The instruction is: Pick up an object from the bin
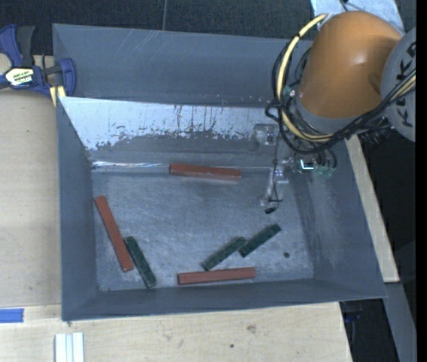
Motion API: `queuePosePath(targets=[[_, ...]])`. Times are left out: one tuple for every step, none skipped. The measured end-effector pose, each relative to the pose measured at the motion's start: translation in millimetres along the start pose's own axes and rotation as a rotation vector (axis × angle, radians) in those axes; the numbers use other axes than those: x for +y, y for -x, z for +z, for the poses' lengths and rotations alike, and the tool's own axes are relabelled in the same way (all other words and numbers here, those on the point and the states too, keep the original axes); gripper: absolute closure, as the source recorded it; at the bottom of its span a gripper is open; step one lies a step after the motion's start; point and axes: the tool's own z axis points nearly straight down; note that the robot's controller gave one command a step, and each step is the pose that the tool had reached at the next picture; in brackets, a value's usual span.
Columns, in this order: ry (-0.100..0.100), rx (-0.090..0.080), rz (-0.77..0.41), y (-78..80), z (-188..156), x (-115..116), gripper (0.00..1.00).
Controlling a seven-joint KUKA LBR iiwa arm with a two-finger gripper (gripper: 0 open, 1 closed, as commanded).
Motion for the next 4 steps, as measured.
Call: queuePosePath(targets=[[0.000,-0.001,-0.352,-11.9,112,-18,0.00],[-0.002,-0.004,-0.720,-64.3,160,13,0.00],[-0.002,-0.007,-0.719,-63.6,160,13,1.00],[-0.002,-0.008,-0.839,-87.2,12,49,1.00]])
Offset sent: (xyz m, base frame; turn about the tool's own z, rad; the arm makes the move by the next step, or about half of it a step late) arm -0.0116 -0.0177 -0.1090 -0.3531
